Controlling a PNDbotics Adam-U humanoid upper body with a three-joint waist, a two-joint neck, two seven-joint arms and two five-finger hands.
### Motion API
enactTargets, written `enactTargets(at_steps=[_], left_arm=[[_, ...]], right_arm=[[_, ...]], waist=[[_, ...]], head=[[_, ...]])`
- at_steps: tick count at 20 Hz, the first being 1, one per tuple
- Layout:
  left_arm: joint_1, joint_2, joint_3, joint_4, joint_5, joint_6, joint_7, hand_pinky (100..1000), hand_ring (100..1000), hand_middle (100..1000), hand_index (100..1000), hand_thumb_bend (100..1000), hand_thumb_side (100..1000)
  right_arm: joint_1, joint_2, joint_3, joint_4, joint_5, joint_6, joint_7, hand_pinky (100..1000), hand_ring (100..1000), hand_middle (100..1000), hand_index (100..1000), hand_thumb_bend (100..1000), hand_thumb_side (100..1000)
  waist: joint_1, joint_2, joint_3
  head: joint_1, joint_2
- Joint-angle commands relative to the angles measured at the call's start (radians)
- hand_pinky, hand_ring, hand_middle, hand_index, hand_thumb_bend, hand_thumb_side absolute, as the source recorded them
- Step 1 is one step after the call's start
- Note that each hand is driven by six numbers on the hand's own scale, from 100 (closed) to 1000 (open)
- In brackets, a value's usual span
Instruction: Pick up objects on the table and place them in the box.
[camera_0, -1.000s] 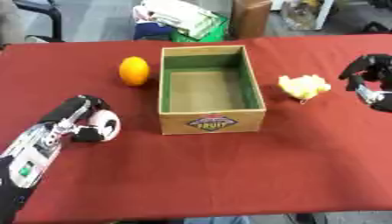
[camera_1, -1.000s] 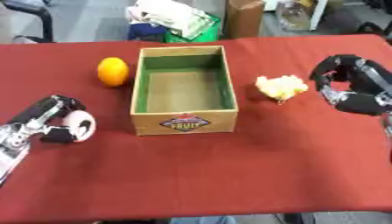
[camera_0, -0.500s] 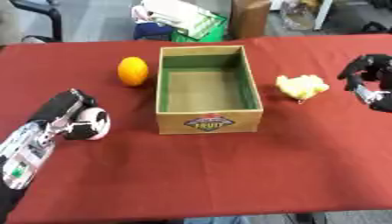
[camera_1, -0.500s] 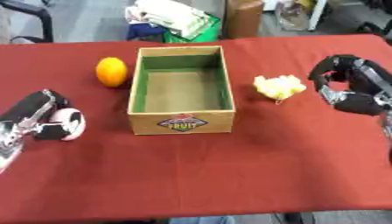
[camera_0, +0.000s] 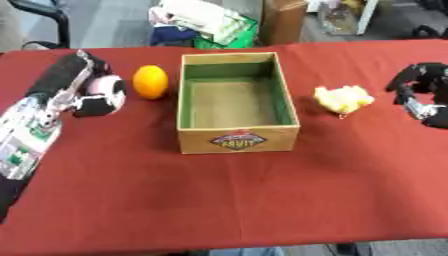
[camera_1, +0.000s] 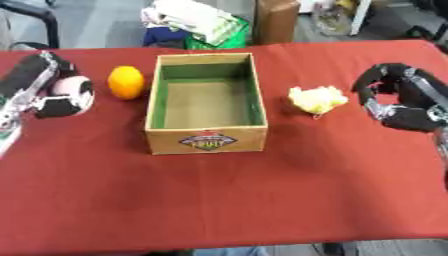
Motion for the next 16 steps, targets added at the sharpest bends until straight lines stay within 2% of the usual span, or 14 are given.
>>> enactTargets(at_steps=[1, 2, 3, 10, 12, 14, 15, 16], left_arm=[[-0.069, -0.018, -0.008, 0.027, 0.021, -0.020, -0.005, 571, 291, 252, 532, 100, 252], [-0.092, -0.035, -0.017, 0.049, 0.024, -0.031, -0.010, 574, 298, 255, 532, 100, 251], [-0.114, -0.055, -0.026, 0.075, 0.038, -0.048, -0.018, 577, 306, 268, 546, 100, 250], [-0.210, -0.193, -0.038, 0.274, 0.021, -0.119, 0.015, 603, 351, 302, 581, 100, 247], [-0.220, -0.233, -0.034, 0.329, 0.046, -0.138, 0.009, 616, 386, 341, 612, 100, 245], [-0.224, -0.259, -0.036, 0.362, 0.071, -0.160, -0.007, 645, 458, 418, 660, 100, 245], [-0.224, -0.267, -0.041, 0.369, 0.080, -0.172, -0.025, 680, 518, 486, 691, 102, 235], [-0.222, -0.271, -0.050, 0.369, 0.088, -0.188, -0.060, 701, 556, 525, 712, 242, 254]], right_arm=[[-0.024, -0.008, 0.006, -0.007, 0.004, -0.005, 0.013, 504, 660, 582, 628, 100, 252], [-0.027, -0.004, 0.011, -0.007, 0.004, -0.007, 0.017, 504, 661, 582, 630, 100, 230], [-0.031, 0.000, 0.016, -0.007, 0.005, -0.008, 0.022, 504, 661, 583, 630, 100, 253], [-0.046, 0.022, 0.040, -0.002, 0.013, -0.019, 0.047, 505, 661, 583, 626, 100, 264], [-0.049, 0.028, 0.048, 0.001, 0.018, -0.023, 0.056, 505, 661, 582, 626, 100, 267], [-0.051, 0.033, 0.053, 0.004, 0.022, -0.027, 0.064, 505, 662, 583, 626, 100, 267], [-0.053, 0.034, 0.054, 0.005, 0.023, -0.028, 0.066, 505, 662, 583, 626, 100, 268], [-0.055, 0.034, 0.054, 0.007, 0.024, -0.029, 0.068, 505, 662, 583, 626, 100, 268]], waist=[[-0.004, -0.013, -0.009], [-0.007, -0.011, -0.017], [-0.009, -0.010, -0.024], [-0.018, 0.005, -0.063], [-0.019, 0.008, -0.070], [-0.020, 0.011, -0.074], [-0.020, 0.011, -0.075], [-0.020, 0.012, -0.075]], head=[[0.014, 0.005], [0.021, 0.005], [0.026, 0.005], [0.050, 0.005], [0.054, 0.005], [0.056, 0.005], [0.056, 0.005], [0.055, 0.005]])
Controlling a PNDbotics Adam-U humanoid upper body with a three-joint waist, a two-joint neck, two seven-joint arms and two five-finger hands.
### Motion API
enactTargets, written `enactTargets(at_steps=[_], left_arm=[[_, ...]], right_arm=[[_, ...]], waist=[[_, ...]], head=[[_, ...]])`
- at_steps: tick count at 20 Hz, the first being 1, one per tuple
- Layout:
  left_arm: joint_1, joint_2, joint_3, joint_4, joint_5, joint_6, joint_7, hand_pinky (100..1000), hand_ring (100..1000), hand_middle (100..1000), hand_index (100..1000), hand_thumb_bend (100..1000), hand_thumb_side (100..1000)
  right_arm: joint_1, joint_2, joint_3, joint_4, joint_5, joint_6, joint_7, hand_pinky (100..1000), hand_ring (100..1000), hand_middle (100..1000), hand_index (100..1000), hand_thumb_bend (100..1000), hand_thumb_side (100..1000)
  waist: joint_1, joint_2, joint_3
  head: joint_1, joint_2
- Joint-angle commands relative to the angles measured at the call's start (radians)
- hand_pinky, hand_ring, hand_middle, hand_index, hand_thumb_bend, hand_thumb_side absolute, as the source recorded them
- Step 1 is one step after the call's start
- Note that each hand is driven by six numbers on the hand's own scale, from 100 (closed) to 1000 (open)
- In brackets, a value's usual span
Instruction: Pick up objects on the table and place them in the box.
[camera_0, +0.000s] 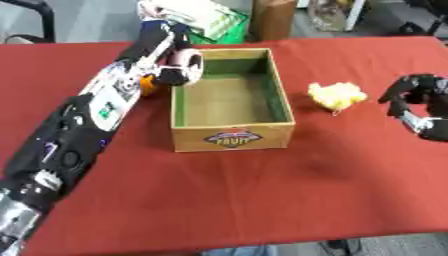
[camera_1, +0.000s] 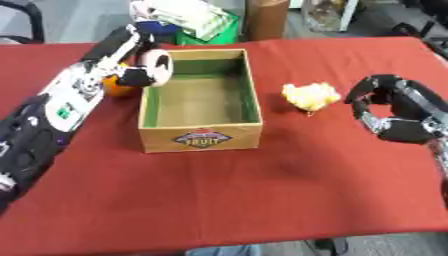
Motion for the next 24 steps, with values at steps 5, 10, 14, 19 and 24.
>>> enactTargets(at_steps=[5, 10, 14, 19, 24], left_arm=[[-0.006, 0.008, -0.014, -0.067, 0.072, -0.071, -0.151, 810, 692, 655, 784, 532, 313], [0.028, 0.060, -0.016, -0.217, 0.167, -0.040, -0.133, 796, 648, 621, 782, 488, 286], [0.072, 0.105, -0.012, -0.364, 0.275, 0.023, -0.102, 779, 614, 591, 774, 428, 252], [0.156, 0.156, 0.022, -0.526, 0.402, 0.094, -0.051, 770, 597, 575, 766, 398, 229], [0.242, 0.180, 0.059, -0.626, 0.462, 0.136, -0.016, 767, 585, 565, 764, 384, 218]], right_arm=[[-0.027, -0.031, -0.003, 0.013, 0.022, -0.017, 0.010, 508, 665, 586, 619, 100, 277], [-0.077, -0.068, 0.002, 0.067, 0.082, -0.066, 0.012, 535, 704, 630, 665, 100, 316], [-0.135, -0.102, 0.021, 0.128, 0.187, -0.168, 0.034, 628, 791, 745, 763, 100, 404], [-0.203, -0.128, 0.053, 0.242, 0.336, -0.335, 0.124, 715, 866, 825, 828, 269, 503], [-0.251, -0.116, 0.054, 0.351, 0.479, -0.449, 0.118, 768, 896, 858, 865, 413, 585]], waist=[[0.000, -0.012, 0.008], [0.006, -0.014, 0.022], [0.012, -0.013, 0.039], [0.018, -0.012, 0.067], [0.026, -0.011, 0.089]], head=[[-0.006, 0.005], [-0.017, 0.005], [-0.032, 0.005], [-0.058, 0.005], [-0.074, 0.005]])
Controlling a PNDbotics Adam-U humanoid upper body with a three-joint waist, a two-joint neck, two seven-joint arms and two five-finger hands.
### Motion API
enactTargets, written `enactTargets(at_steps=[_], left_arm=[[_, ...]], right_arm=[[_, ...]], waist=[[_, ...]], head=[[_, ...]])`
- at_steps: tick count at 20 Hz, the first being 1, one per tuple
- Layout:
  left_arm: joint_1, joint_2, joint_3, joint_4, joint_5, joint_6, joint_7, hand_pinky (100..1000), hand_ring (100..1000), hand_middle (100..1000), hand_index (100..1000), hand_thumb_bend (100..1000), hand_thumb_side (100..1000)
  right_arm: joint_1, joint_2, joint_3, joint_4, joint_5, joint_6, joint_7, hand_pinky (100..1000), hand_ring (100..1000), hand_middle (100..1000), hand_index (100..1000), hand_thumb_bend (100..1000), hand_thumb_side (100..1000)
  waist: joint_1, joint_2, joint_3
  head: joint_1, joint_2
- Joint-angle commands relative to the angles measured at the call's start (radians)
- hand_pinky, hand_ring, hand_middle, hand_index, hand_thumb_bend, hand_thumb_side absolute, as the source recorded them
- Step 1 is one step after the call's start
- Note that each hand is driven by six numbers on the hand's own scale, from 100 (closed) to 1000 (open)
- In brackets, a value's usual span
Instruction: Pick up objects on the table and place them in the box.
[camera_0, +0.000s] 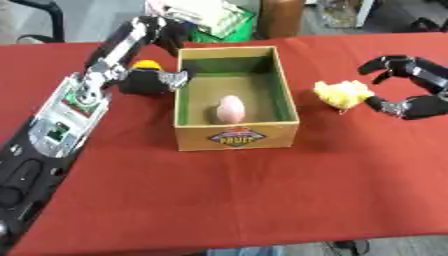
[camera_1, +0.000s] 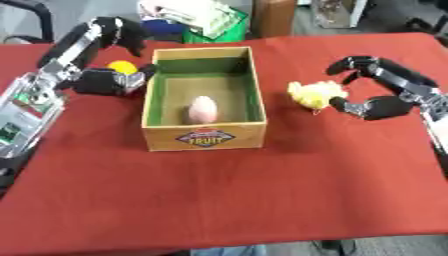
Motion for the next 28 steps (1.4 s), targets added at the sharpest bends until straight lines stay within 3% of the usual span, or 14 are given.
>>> enactTargets(at_steps=[1, 7, 13, 16, 22, 28], left_arm=[[0.016, 0.033, 0.034, -0.069, 0.034, 0.024, 0.022, 766, 585, 565, 764, 384, 218], [0.068, 0.035, 0.048, -0.116, 0.047, 0.042, 0.025, 767, 584, 564, 768, 382, 218], [0.098, 0.031, 0.060, -0.126, 0.051, 0.047, 0.031, 765, 576, 557, 769, 378, 218], [0.106, 0.030, 0.061, -0.131, 0.054, 0.046, 0.031, 764, 574, 556, 770, 378, 218], [0.116, 0.025, 0.063, -0.131, 0.053, 0.047, 0.031, 763, 572, 554, 770, 374, 219], [0.121, 0.023, 0.063, -0.127, 0.053, 0.048, 0.032, 761, 570, 552, 770, 371, 220]], right_arm=[[-0.042, -0.024, -0.011, 0.048, 0.102, -0.247, 0.159, 773, 899, 861, 869, 420, 598], [-0.086, 0.007, -0.030, 0.126, 0.346, -0.246, -0.043, 783, 903, 866, 882, 457, 652], [-0.115, 0.036, -0.021, 0.184, 0.535, -0.256, -0.166, 804, 909, 882, 903, 450, 723], [-0.127, 0.048, -0.025, 0.198, 0.639, -0.237, -0.228, 817, 910, 885, 911, 449, 744], [-0.137, 0.064, -0.046, 0.245, 0.829, -0.123, -0.396, 797, 880, 860, 898, 443, 734], [-0.140, 0.065, -0.075, 0.310, 0.981, 0.057, -0.628, 772, 856, 844, 891, 357, 706]], waist=[[0.000, -0.012, 0.006], [0.004, -0.010, 0.024], [0.006, -0.005, 0.045], [0.008, -0.002, 0.054], [0.011, 0.002, 0.064], [0.013, 0.003, 0.067]], head=[[-0.011, 0.005], [-0.024, 0.005], [-0.033, 0.005], [-0.035, 0.005], [-0.043, 0.004], [-0.046, 0.002]])
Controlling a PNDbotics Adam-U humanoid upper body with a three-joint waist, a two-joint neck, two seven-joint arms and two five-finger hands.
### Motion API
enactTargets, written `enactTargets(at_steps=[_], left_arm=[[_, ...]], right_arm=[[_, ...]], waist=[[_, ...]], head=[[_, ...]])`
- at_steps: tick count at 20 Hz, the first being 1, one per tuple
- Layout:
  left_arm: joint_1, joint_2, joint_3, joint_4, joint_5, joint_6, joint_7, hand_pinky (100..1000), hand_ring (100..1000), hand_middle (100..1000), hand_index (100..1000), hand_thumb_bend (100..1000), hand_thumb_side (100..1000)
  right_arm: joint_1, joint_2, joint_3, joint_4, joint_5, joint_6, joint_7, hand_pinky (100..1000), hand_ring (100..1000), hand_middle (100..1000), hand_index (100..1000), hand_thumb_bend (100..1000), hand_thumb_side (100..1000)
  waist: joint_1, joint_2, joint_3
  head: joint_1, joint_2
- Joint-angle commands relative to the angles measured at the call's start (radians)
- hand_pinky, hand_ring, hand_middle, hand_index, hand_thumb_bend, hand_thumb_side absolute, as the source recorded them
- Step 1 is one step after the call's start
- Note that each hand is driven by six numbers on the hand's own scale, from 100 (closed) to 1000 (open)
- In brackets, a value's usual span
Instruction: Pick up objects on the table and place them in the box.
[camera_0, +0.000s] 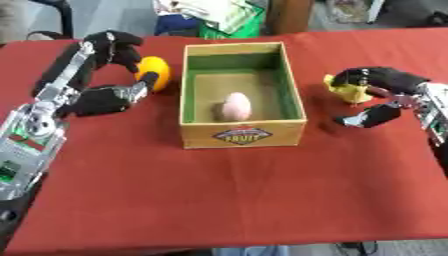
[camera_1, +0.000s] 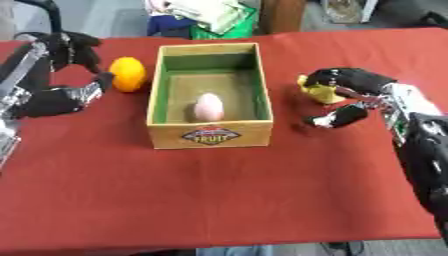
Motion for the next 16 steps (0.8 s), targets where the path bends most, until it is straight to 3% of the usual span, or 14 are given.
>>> enactTargets(at_steps=[1, 6, 7, 11, 13, 14, 15, 16], left_arm=[[-0.008, 0.014, 0.012, -0.013, 0.002, 0.001, 0.002, 761, 570, 552, 770, 371, 220], [-0.005, 0.013, 0.011, -0.009, 0.001, 0.001, 0.001, 761, 569, 552, 770, 369, 221], [-0.004, 0.012, 0.011, -0.009, 0.001, 0.001, 0.001, 760, 569, 552, 770, 368, 220], [-0.002, 0.012, 0.011, -0.006, 0.001, 0.002, 0.002, 760, 569, 552, 770, 370, 219], [-0.001, 0.011, 0.011, -0.005, 0.001, 0.002, 0.002, 760, 569, 552, 770, 368, 222], [-0.001, 0.011, 0.011, -0.004, 0.001, 0.002, 0.002, 760, 569, 552, 770, 368, 222], [0.000, 0.010, 0.010, -0.004, 0.001, 0.001, 0.001, 760, 569, 552, 770, 367, 222], [0.000, 0.010, 0.010, -0.004, 0.001, 0.001, 0.001, 760, 568, 552, 770, 366, 221]], right_arm=[[-0.022, -0.021, -0.025, 0.035, 0.075, 0.092, -0.119, 766, 850, 840, 889, 339, 700], [-0.017, -0.029, -0.040, 0.102, 0.140, 0.185, -0.226, 685, 800, 816, 866, 157, 631], [-0.016, -0.031, -0.044, 0.115, 0.144, 0.196, -0.235, 635, 773, 799, 851, 102, 608], [-0.011, -0.035, -0.054, 0.143, 0.130, 0.219, -0.270, 388, 602, 710, 773, 100, 415], [-0.011, -0.035, -0.056, 0.145, 0.116, 0.222, -0.292, 258, 504, 604, 678, 100, 327], [-0.011, -0.035, -0.057, 0.145, 0.108, 0.222, -0.306, 245, 494, 593, 667, 100, 318], [-0.010, -0.035, -0.058, 0.143, 0.097, 0.220, -0.324, 133, 416, 498, 554, 100, 272], [-0.010, -0.035, -0.059, 0.142, 0.086, 0.216, -0.341, 100, 362, 431, 488, 100, 253]], waist=[[0.000, -0.012, 0.000], [-0.001, -0.011, -0.003], [-0.001, -0.011, -0.003], [-0.001, -0.012, -0.004], [-0.001, -0.012, -0.005], [-0.001, -0.012, -0.005], [-0.001, -0.012, -0.006], [-0.001, -0.012, -0.006]], head=[[-0.003, 0.002], [-0.003, 0.003], [-0.003, 0.002], [-0.005, 0.000], [-0.005, 0.000], [-0.005, 0.000], [-0.005, 0.000], [-0.006, 0.000]])
